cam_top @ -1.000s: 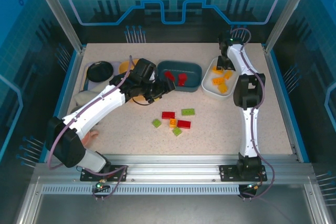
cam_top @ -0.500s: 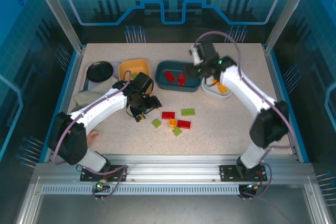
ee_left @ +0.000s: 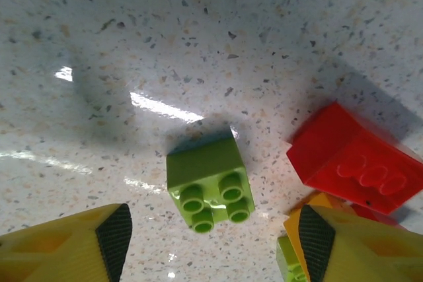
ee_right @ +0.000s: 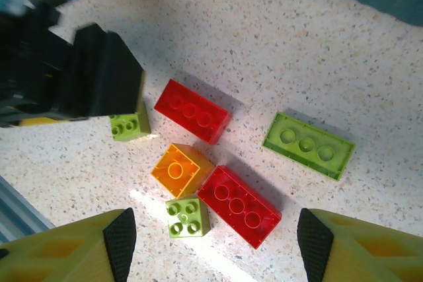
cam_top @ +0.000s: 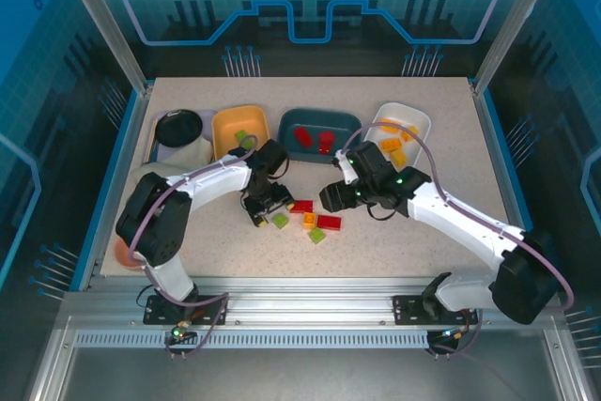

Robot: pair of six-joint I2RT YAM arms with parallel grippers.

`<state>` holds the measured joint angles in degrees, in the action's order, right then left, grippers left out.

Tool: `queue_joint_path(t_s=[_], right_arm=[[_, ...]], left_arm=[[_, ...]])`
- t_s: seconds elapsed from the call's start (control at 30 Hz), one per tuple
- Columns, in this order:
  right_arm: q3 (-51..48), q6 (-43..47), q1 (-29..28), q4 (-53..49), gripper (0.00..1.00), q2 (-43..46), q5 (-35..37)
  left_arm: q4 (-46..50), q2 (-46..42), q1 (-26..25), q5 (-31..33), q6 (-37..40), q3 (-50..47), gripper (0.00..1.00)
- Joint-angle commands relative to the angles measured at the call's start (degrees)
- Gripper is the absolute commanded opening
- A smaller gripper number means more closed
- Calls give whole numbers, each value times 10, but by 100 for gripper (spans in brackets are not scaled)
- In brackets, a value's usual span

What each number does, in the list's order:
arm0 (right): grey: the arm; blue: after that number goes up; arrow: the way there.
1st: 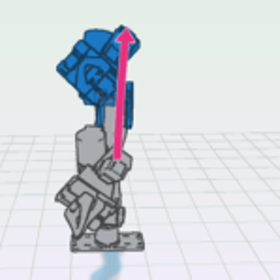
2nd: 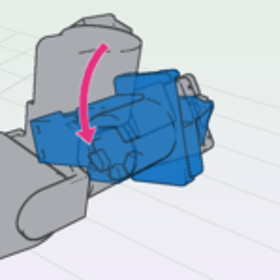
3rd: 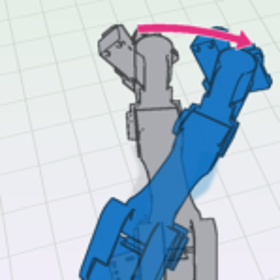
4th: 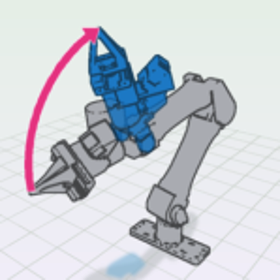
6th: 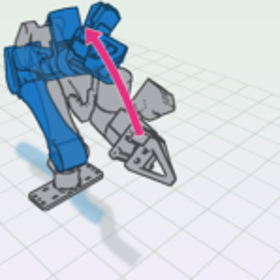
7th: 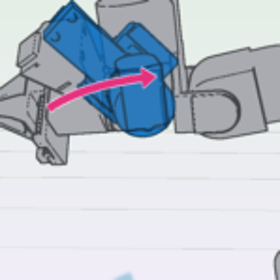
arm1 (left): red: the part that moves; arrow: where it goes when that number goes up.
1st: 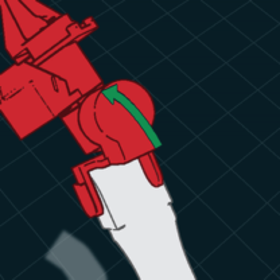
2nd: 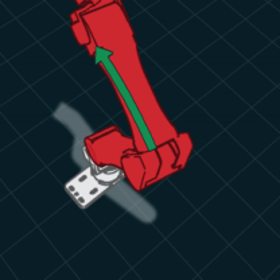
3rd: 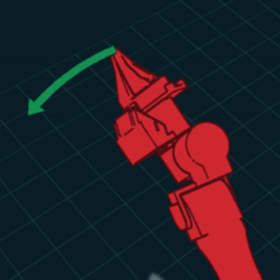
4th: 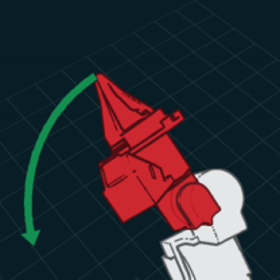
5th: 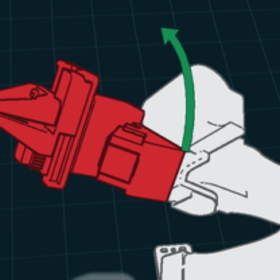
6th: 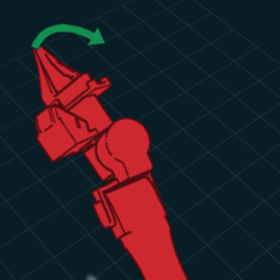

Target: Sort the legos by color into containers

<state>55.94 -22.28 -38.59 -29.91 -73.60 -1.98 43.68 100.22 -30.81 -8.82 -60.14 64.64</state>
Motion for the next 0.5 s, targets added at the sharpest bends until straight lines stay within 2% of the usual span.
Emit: queue_joint_path(t_s=[0.0, 0.17, 0.47], right_arm=[[-6, -13, -7, 8, 68, 23, 0], [-4, -14, -6, 1, 68, 26, 5], [-7, -17, -7, -1, 68, 33, 1]], left_arm=[[-7, 21, -9, -12, -9, -9, 67], [-12, 33, -16, -7, -16, -18, 59], [-27, 16, -23, 25, -18, -35, 28]])
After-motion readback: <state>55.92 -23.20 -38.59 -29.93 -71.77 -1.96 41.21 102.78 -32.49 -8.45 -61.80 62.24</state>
